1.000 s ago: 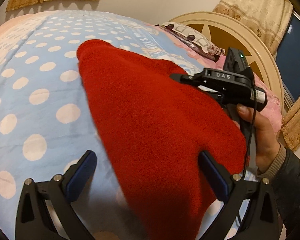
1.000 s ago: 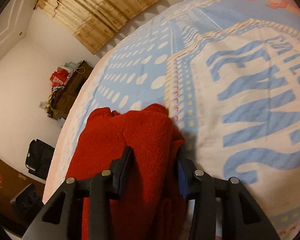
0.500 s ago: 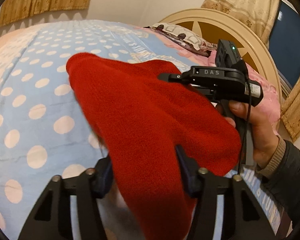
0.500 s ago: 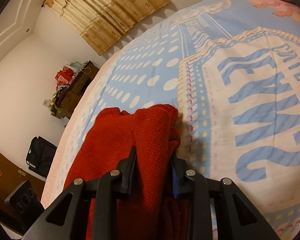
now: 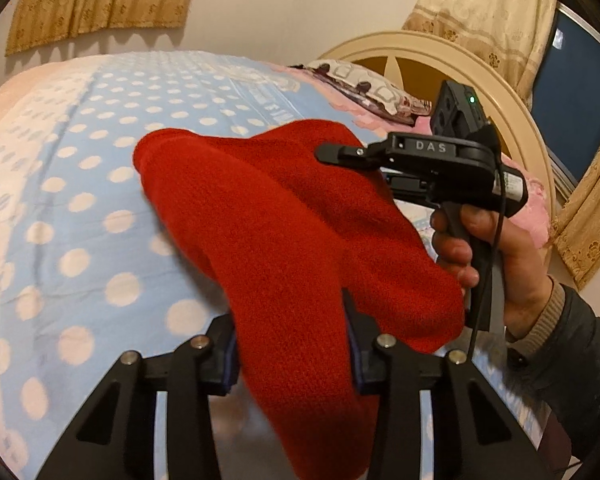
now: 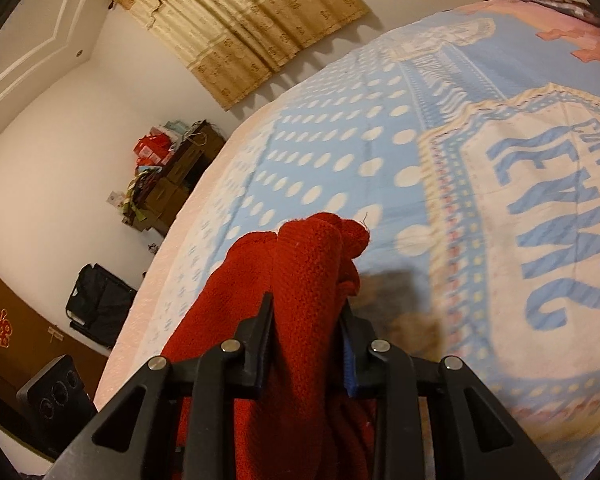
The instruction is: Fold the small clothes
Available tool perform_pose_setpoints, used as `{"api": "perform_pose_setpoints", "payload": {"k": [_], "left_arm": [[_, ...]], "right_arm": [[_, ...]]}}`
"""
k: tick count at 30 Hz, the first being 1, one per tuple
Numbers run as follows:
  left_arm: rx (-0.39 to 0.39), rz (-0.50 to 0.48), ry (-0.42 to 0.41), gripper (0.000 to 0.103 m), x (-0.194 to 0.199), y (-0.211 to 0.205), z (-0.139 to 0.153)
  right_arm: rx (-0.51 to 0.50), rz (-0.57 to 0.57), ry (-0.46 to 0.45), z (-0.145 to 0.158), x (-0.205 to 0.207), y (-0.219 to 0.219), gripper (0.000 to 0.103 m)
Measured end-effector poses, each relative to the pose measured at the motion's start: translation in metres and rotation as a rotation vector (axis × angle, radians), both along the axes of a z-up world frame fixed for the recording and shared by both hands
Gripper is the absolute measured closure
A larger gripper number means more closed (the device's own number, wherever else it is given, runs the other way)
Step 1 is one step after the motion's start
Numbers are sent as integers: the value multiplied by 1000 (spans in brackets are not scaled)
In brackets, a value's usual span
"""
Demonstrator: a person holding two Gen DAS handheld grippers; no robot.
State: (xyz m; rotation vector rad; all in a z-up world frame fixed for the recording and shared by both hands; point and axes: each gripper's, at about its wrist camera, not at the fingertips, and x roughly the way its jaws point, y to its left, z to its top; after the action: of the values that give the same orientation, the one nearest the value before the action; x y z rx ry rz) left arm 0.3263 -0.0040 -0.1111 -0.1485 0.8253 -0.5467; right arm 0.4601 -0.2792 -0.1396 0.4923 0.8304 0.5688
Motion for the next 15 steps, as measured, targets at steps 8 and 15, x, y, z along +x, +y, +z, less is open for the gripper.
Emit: {"api": "perform_pose_setpoints", "payload": {"k": [8, 15], "left_arm": [[-1, 98, -35, 61, -45, 57, 19], [-13, 209, -50, 61, -72, 100, 25]], "right_arm": [[39, 105, -20, 14, -23, 61, 74], [70, 210, -43, 26, -39, 132, 74]]}}
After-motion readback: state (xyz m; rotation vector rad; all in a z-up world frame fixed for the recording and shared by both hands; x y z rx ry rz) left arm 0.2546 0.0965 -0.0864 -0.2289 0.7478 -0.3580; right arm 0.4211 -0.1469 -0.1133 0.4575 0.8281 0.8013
